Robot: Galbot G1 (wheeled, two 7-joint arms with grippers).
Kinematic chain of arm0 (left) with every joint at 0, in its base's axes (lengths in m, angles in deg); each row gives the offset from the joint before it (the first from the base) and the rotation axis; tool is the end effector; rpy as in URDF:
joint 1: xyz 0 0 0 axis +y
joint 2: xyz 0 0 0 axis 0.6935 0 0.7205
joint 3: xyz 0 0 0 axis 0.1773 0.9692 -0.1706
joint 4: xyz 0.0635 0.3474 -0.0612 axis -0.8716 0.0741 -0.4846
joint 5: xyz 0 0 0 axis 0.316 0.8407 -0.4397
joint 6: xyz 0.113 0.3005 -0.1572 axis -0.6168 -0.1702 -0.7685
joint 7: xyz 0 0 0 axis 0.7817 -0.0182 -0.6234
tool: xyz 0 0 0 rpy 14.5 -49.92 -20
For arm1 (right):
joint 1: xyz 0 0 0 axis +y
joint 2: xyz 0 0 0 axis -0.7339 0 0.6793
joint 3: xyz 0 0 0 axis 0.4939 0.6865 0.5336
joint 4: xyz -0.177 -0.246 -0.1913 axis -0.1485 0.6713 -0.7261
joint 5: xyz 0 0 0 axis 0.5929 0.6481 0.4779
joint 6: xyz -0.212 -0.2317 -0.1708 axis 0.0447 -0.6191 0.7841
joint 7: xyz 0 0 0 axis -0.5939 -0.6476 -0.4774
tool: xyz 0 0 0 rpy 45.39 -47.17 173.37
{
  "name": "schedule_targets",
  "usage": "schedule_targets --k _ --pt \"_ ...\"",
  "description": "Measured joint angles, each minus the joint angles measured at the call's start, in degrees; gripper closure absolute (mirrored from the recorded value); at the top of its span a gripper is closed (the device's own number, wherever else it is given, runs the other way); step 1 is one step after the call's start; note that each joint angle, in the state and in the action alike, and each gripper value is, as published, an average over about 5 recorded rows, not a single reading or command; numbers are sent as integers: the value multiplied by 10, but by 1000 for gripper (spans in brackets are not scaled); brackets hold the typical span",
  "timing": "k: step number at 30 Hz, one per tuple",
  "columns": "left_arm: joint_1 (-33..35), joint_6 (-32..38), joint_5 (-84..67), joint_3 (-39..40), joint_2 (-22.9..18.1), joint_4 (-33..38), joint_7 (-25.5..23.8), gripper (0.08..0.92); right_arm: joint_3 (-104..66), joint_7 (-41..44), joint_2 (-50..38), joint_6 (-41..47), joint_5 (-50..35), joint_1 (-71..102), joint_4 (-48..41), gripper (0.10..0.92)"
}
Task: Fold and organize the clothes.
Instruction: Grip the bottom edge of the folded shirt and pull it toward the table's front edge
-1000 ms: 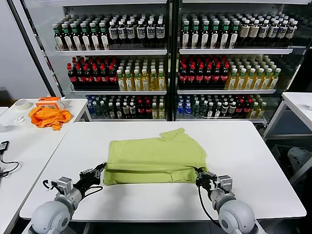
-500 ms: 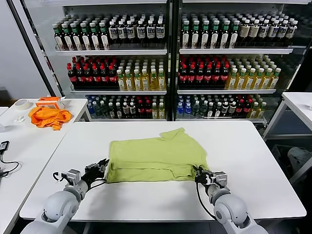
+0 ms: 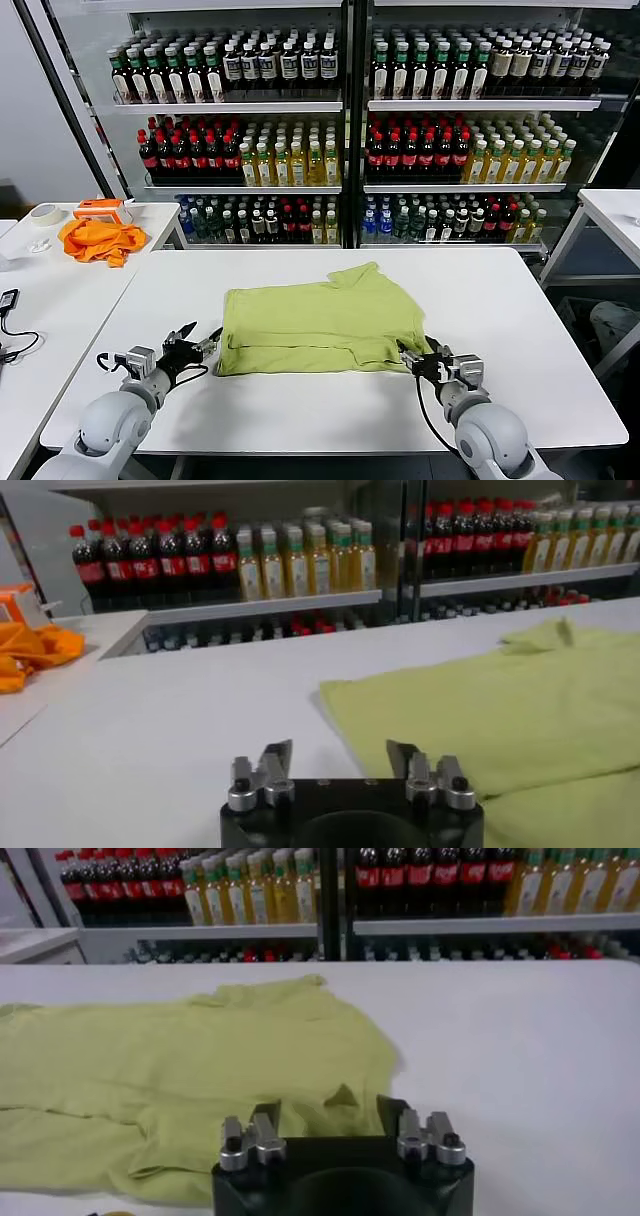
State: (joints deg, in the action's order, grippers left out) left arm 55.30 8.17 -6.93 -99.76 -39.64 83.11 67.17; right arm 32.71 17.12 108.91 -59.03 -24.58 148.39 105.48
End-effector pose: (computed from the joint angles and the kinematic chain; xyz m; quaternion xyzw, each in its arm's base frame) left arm 0.3008 0.1291 -0.3092 -0.1146 -0.9676 -0.0311 0.2226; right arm 0.2759 -0.0521 -0.2826 0.0717 -0.9692 0.0025 0.2355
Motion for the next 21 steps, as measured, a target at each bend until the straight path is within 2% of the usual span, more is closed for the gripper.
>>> schedule_targets --k 4,8,21 --pt "12 -15 -1 5 -5 16 12 182 -3 -3 0 0 1 7 -9 204" --pt "23 -29 -3 10 -11 24 22 202 -2 -5 2 0 -2 10 -19 225" --pt "46 -61 -8 23 -17 50 53 562 4 -4 11 -16 -12 19 -33 587"
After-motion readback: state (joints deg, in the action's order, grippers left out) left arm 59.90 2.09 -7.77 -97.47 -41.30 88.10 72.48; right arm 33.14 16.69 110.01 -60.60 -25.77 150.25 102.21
